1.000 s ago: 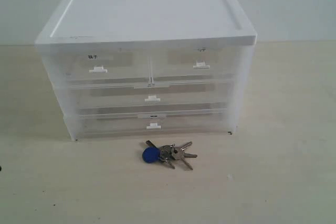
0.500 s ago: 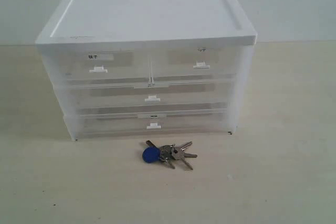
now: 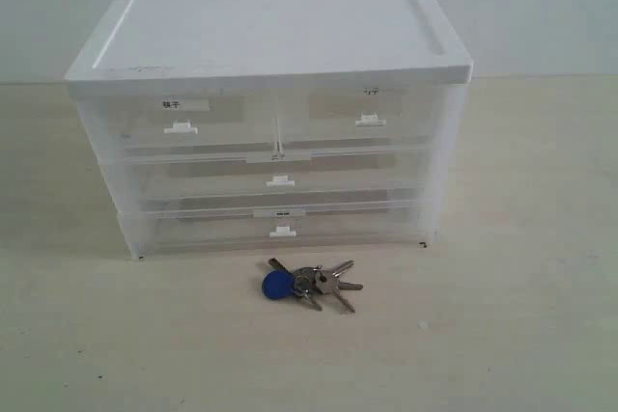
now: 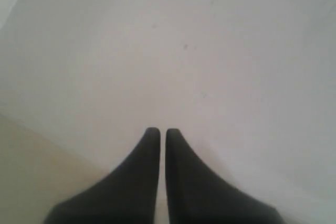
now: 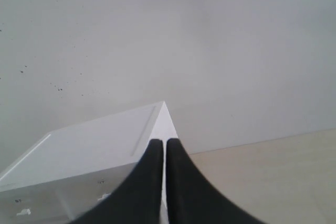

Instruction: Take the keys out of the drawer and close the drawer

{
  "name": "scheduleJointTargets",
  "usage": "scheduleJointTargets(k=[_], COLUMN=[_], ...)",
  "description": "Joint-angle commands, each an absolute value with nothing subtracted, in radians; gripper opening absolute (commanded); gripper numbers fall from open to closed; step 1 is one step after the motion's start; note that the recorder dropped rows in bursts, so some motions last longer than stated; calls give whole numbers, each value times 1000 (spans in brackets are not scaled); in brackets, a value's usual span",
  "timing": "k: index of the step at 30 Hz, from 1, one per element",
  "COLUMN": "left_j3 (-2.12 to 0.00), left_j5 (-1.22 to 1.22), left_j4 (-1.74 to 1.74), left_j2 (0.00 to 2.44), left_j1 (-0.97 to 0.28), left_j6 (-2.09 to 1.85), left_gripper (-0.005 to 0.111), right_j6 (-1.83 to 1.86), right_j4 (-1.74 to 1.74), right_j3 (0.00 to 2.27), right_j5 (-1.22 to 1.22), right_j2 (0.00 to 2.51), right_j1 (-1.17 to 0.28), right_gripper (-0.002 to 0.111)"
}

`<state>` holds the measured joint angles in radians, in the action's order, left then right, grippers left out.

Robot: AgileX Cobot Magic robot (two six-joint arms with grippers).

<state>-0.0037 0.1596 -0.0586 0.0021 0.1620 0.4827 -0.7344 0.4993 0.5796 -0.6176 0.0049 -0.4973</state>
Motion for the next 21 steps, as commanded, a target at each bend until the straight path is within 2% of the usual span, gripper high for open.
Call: scheduleJointTargets(k=[1,7,13,18,21], left_j3=[0,0,0,0,0], left_j5=[-87,-285,-287,-285,-285], left_j4=[-219,-190,-190,55,-33], left_j2=[0,0,0,0,0], left_j1=[166,166,166,114,93], left_j6=[-60,-266,-250,-256,-256], left_gripper=[5,5,5,5,5], right_j6=[-732,-732,-732,-732,-732], right_j4=[504,504,504,504,504], right_j3=[583,583,583,583,583], right_j5=[-618,-618,-618,-618,-618], right_j2=[0,0,0,0,0], right_j1=[-498,-498,-498,-498,-498], right_gripper=[0,0,0,0,0])
